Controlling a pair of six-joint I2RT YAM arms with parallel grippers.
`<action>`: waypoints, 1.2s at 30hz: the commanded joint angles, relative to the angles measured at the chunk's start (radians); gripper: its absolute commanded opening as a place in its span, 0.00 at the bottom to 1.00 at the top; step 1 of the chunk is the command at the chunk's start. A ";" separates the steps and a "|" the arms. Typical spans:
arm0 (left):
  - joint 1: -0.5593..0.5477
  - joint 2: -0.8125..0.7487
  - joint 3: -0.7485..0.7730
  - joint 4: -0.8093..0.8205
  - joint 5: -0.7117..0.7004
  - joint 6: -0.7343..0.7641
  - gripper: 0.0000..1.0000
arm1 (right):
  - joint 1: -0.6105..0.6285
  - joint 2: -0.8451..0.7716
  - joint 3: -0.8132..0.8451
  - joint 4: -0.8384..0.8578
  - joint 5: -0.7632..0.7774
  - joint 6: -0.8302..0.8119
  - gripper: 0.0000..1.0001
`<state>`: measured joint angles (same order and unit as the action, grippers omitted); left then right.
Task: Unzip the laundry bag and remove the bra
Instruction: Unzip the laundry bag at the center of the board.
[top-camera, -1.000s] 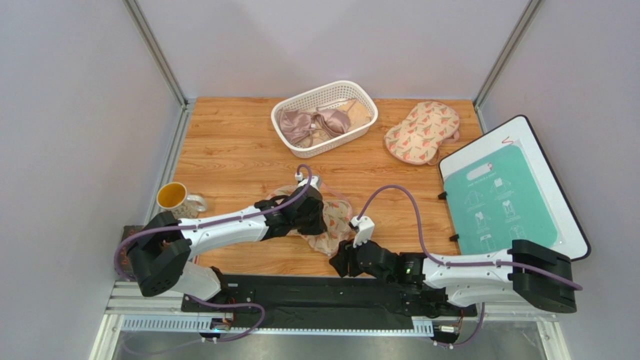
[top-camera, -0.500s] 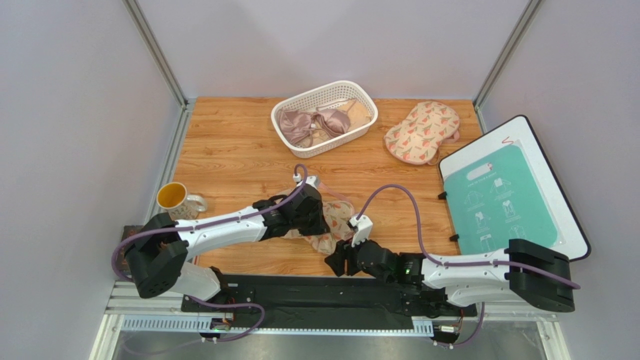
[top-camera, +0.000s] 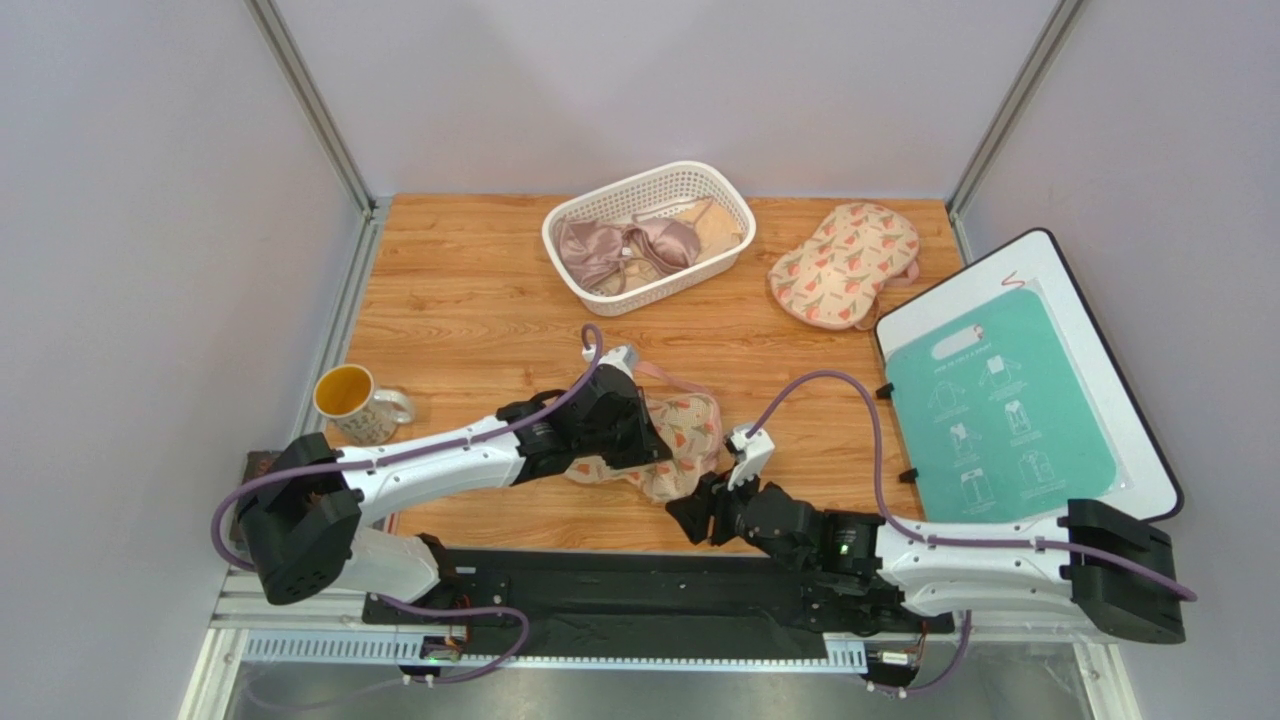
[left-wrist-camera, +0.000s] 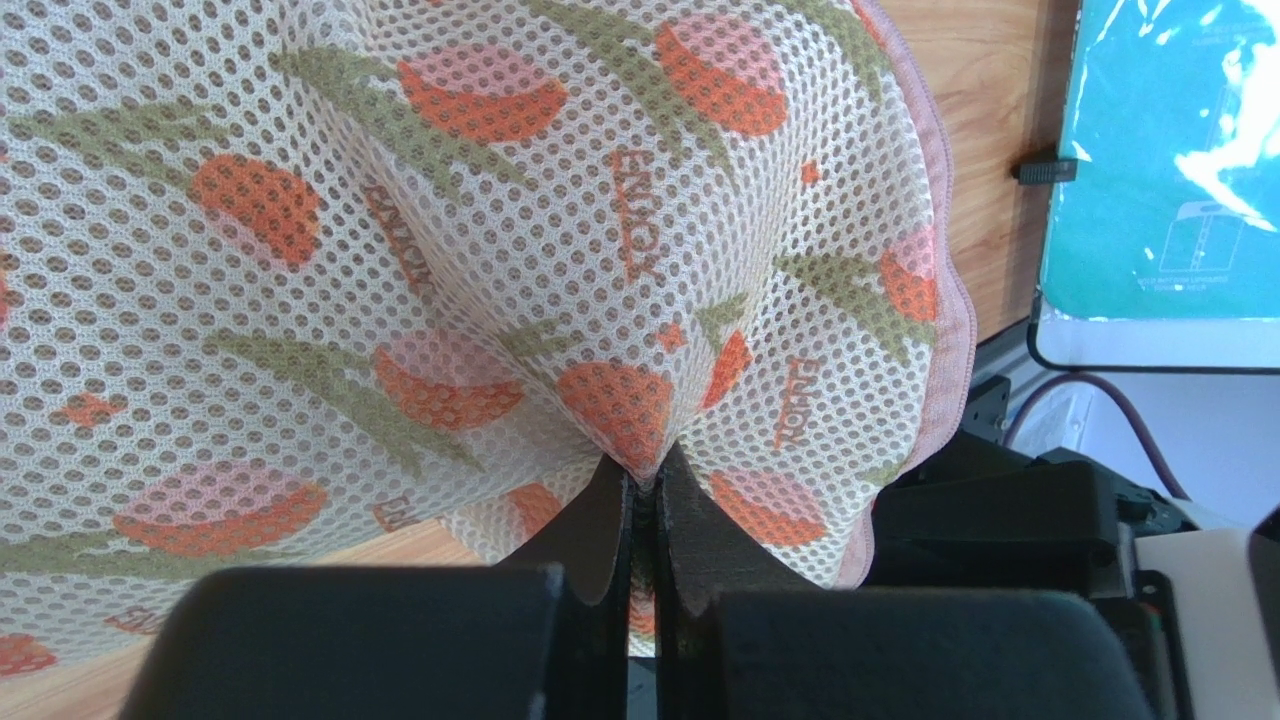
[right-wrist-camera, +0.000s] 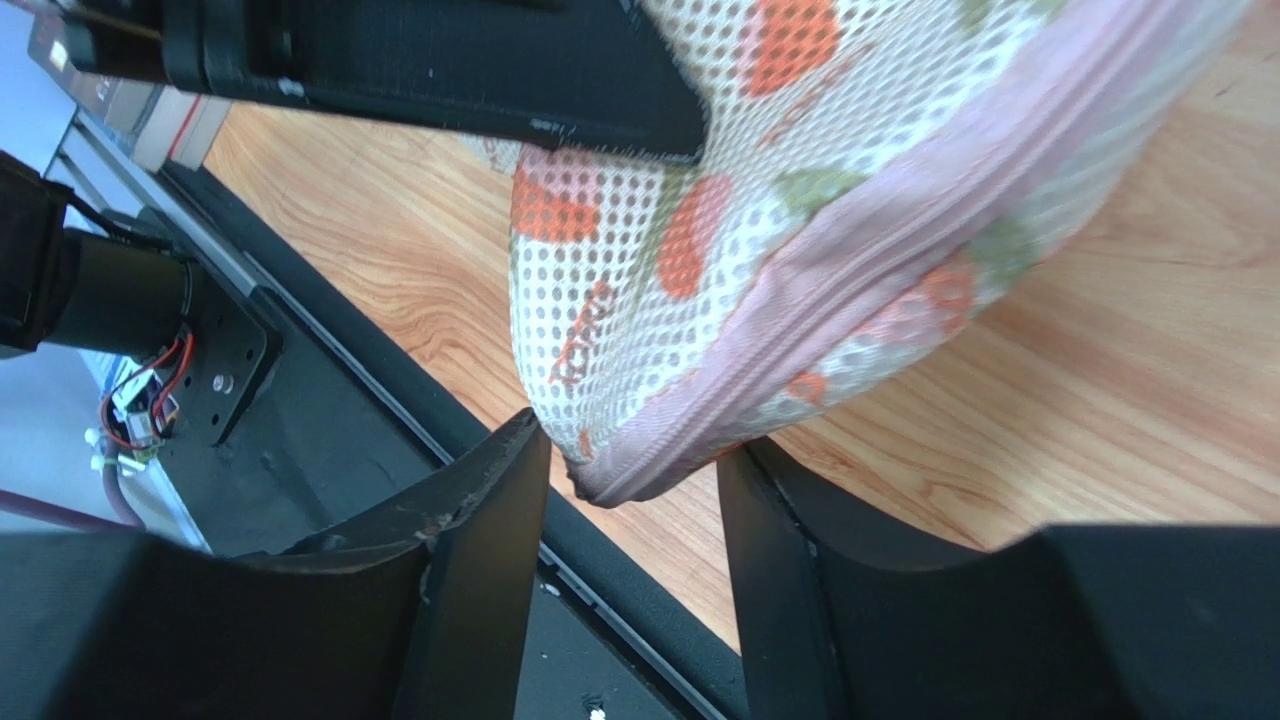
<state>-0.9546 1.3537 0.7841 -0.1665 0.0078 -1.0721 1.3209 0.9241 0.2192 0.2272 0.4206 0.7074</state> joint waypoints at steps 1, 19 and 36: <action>-0.001 -0.039 -0.012 0.033 0.011 -0.017 0.00 | 0.005 -0.067 -0.001 -0.035 0.084 -0.025 0.46; -0.001 -0.047 -0.002 0.024 0.003 -0.019 0.00 | 0.003 -0.002 -0.006 0.034 0.029 -0.023 0.41; -0.001 -0.044 -0.013 0.032 -0.006 0.006 0.00 | 0.003 0.016 0.009 0.038 0.004 0.000 0.00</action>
<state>-0.9546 1.3426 0.7746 -0.1665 0.0067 -1.0760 1.3209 0.9428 0.2100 0.2447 0.4088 0.6834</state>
